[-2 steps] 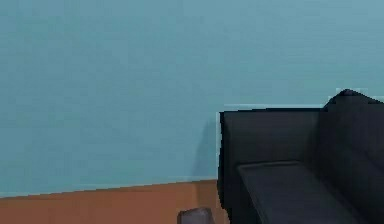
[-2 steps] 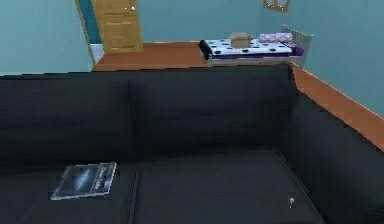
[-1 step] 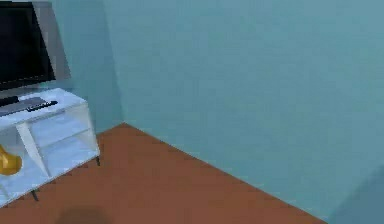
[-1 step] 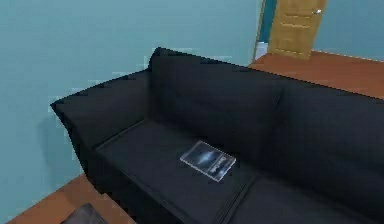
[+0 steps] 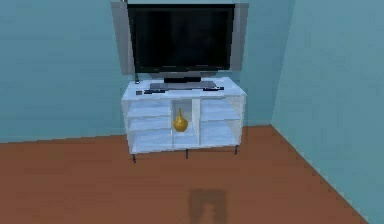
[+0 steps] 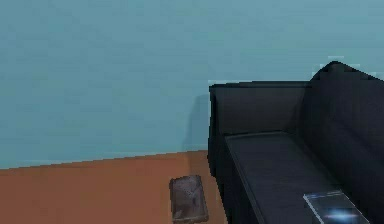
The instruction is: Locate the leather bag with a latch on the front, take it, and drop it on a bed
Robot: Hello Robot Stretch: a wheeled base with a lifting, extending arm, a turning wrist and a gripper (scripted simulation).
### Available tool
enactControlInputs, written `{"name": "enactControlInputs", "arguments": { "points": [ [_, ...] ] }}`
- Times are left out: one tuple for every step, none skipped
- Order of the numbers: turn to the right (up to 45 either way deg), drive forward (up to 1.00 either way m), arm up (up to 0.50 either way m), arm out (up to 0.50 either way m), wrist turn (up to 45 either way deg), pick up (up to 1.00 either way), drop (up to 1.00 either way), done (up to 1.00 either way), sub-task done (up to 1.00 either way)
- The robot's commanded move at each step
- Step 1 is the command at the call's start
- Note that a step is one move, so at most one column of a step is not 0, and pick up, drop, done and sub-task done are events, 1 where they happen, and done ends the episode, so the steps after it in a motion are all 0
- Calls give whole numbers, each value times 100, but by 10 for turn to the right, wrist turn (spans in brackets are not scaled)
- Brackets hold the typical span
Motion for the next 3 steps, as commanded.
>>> {"name": "enactControlInputs", "arguments": {
  "points": [
    [0, 0, 16, 0, 0, 0, 0, 0, 0],
    [0, 0, 0, 46, 0, 0, 0, 0, 0],
    [0, 0, 0, 0, 450, 0, 0, 0, 0]
  ]
}}
